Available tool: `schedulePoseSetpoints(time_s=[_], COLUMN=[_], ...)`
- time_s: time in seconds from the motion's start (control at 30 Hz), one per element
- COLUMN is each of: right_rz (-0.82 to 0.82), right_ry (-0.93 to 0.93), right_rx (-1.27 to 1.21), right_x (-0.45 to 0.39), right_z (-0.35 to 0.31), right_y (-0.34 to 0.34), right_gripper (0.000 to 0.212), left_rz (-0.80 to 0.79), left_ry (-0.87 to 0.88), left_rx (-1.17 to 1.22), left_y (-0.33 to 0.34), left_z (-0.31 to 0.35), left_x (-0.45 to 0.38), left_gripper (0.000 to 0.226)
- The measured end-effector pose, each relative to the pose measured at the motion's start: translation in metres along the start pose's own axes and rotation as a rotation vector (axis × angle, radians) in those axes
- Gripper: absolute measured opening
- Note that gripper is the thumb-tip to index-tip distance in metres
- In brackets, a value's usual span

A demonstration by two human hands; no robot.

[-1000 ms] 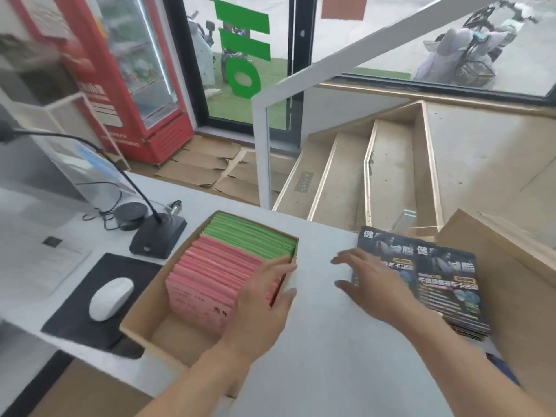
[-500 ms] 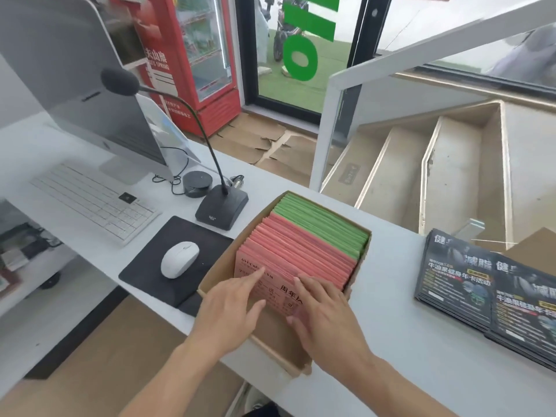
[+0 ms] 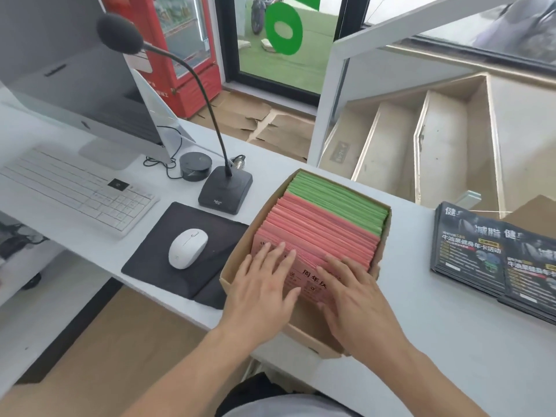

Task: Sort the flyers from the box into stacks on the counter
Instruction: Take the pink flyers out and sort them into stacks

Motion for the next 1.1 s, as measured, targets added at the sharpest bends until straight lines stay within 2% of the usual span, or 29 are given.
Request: schedulePoseSetpoints(time_s=[0.13,0.23,0.33,0.4,0.53,0.77,0.97,1.1], right_rz=[0.059,0.031,-0.031,-0.064,-0.029,0.117,0.059,0.058], right_ry=[0.028,0.07,0.12,0.136,0.127,0.077,0.056,0.019], right_rx=[-0.041,-0.069,-0.114,-0.092,0.015,0.104,0.172,0.143], right_x=[0.001,0.003,0.003,0.001,-0.003,-0.004,-0.001,-0.002], right_z=[-0.019,-0.026,-0.024,-0.023,-0.023,-0.025,-0.03,-0.036], right_y=[-0.006,-0.011,-0.012,-0.008,-0.001,-0.002,0.003,-0.001], right_gripper=[0.048,0.038,0.043,0.053,0.067,0.06,0.064,0.053], left_rz=[-0.004,0.002,0.019,0.018,0.019,0.035,0.062,0.098], left_ry=[0.004,0.001,-0.006,0.003,0.018,0.013,0.002,-0.003], left_rx=[0.001,0.028,0.062,0.064,0.069,0.066,0.066,0.05], left_y=[-0.005,-0.005,-0.006,-0.007,-0.007,-0.007,-0.007,-0.007], left_z=[0.001,-0.002,-0.004,-0.004,-0.002,-0.003,-0.004,-0.004], left_x=[0.001,0.0,0.0,-0.001,-0.002,-0.003,-0.002,0.001], left_gripper=[0.068,0.067,0.066,0.066,0.066,0.064,0.062,0.063])
Point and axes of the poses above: each hand's wrist, its own x-axis away from the middle knuckle, its own y-axis out of the palm, z = x × y, the point moved 8 cm from there along -x, towards the middle knuckle, and after that the axes turned 4 degrees about y, right-handed, at the moved point
